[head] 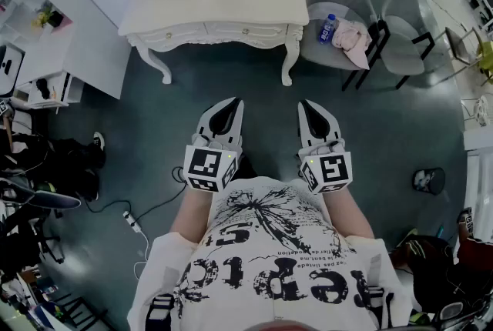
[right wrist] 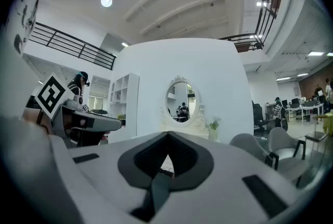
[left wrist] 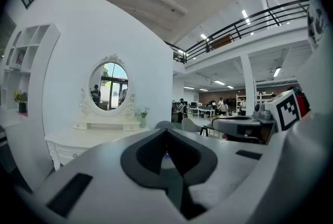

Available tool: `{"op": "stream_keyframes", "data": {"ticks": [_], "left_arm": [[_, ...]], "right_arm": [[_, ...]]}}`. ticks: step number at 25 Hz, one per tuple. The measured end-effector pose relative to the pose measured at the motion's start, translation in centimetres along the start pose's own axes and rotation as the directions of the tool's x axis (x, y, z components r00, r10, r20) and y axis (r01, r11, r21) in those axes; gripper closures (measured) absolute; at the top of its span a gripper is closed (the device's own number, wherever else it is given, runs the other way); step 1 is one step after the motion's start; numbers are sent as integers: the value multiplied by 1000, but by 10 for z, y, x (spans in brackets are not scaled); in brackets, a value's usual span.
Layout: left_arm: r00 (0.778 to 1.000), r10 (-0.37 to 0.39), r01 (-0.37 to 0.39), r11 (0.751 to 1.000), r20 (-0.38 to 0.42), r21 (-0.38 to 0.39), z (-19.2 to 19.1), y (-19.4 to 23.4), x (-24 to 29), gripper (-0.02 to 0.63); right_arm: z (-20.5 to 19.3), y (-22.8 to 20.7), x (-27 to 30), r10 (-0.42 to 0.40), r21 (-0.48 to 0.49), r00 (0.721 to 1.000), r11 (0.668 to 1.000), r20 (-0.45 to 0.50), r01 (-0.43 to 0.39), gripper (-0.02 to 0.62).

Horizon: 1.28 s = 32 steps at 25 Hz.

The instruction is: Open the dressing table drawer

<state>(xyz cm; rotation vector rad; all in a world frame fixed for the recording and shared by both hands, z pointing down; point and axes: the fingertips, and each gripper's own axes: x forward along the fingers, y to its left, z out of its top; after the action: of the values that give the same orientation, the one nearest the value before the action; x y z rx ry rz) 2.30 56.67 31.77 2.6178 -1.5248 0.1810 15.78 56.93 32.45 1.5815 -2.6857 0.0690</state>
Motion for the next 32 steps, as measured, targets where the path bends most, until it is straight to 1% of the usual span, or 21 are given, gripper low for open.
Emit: {"op": "stream_keyframes", "data": {"ticks": [6,11,17,21,25,32], "left_arm": [[1000,5,-5,1000,-4,-9,4,2,1,588],[1000,5,-5,1000,-11,-17,-1,1,-2,588],[1000,0,0,1000,-25,-29,-10,4,0,588],[999,-4,3,999,-38,-35,-17,12,9,588],[999,-9,7,999,-46,-43,-16,31,23,588],[999,-15,12,999,-43,-50,-3,96,75,588]], "right_arm": [[4,-3,2,-4,7,1000,1000,-2,4,578],[-1,-1,1,-5,19,1000,1000,-10,5,578],[-8,-9,3,-61,66,998,996,-23,63,578],[-17,-14,12,-71,78,997,994,-38,73,578],[-20,-17,36,-76,79,995,994,-58,80,578],[-14,-34,113,-106,78,993,991,-60,110,578]]}}
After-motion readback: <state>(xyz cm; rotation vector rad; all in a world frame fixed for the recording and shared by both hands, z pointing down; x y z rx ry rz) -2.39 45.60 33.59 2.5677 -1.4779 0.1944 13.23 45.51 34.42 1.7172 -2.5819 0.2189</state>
